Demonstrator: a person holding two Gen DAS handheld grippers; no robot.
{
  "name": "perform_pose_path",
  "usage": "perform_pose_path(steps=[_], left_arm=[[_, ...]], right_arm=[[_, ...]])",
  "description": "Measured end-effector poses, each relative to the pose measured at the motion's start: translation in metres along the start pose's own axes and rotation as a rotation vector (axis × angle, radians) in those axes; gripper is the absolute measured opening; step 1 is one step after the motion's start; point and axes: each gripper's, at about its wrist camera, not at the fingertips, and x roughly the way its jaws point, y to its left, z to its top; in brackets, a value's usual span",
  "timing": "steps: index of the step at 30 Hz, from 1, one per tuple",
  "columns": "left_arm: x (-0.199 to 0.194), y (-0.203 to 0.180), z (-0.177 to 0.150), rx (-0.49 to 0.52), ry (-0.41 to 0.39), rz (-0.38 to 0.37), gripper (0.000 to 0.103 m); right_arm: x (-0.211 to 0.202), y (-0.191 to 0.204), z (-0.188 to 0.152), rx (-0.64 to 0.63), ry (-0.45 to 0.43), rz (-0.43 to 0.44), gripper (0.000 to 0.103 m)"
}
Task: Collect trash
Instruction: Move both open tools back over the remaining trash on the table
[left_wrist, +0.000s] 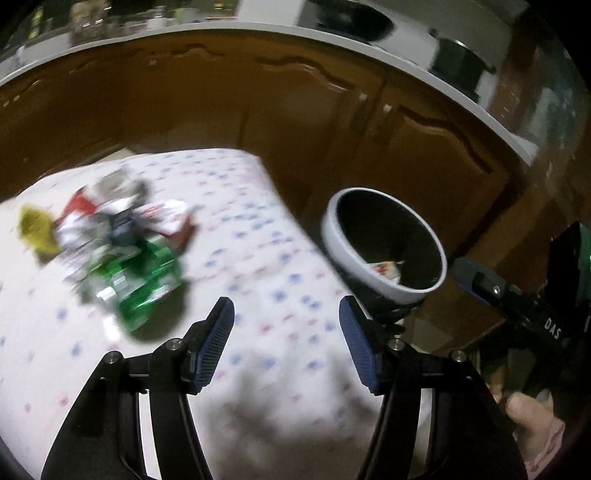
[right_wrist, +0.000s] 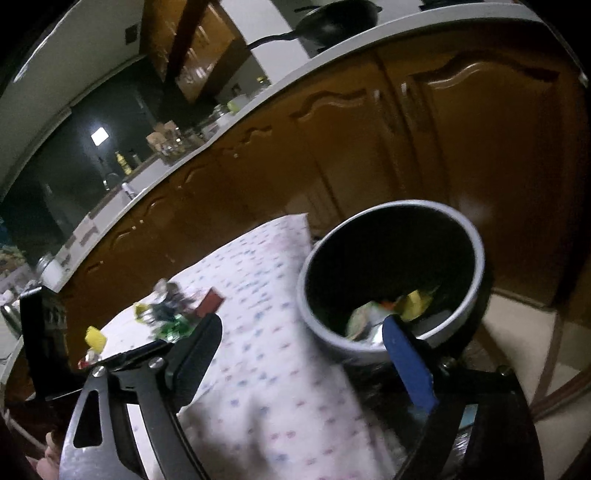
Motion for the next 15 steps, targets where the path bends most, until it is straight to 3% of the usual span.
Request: perform_pose_path(steps=[15], left_arm=[[-0.052,0.112,-0.039,-0.200,-0.043,0.126,0.060]], right_arm=[[0.058,0.075,-0.058,-0.035,0.187,0.131,0.091]])
